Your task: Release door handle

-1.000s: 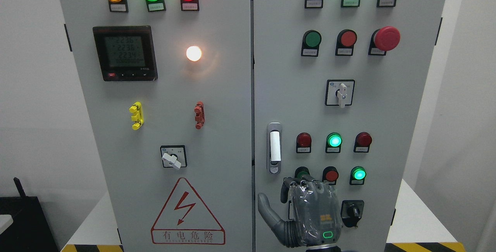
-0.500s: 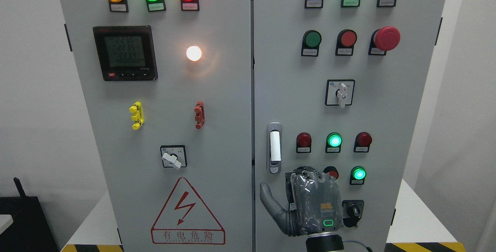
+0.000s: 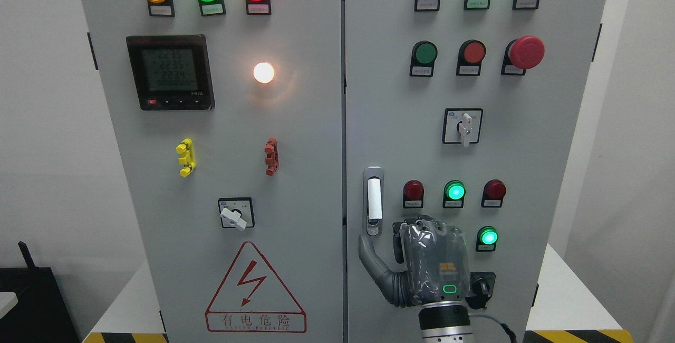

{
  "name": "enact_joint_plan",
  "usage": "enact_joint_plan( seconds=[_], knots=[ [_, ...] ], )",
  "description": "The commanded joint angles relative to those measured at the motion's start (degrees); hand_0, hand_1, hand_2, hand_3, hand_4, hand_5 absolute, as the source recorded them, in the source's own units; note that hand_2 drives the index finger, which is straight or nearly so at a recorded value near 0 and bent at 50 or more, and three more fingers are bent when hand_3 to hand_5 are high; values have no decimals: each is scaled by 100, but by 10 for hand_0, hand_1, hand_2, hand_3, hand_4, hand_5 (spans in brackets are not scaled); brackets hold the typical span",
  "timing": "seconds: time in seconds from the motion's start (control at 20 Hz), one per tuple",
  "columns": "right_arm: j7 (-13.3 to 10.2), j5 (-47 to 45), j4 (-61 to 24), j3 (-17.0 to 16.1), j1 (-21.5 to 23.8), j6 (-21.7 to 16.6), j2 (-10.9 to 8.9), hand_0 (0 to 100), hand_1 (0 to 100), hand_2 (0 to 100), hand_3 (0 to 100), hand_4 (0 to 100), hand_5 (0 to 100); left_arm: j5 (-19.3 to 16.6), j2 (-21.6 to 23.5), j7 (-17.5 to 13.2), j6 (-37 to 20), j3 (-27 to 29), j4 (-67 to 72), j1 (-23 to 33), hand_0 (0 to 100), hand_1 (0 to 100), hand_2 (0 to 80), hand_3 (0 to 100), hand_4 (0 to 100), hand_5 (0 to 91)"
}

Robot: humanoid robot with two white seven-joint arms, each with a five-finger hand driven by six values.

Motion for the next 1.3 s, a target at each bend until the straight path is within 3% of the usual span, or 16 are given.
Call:
enact_joint_plan(
  seconds=[0.0, 1.25],
  knots=[
    [4, -3, 67, -35, -101, 18, 2, 325, 89, 993, 1000, 861, 899, 0, 0, -1, 2, 97, -1, -149, 120, 389, 0, 0, 0, 0],
    [118, 15, 154, -9, -233, 141, 20, 349, 121, 1000, 1000, 882, 913, 0, 0, -1, 2, 97, -1, -149, 120, 389, 0, 0, 0, 0]
  ],
)
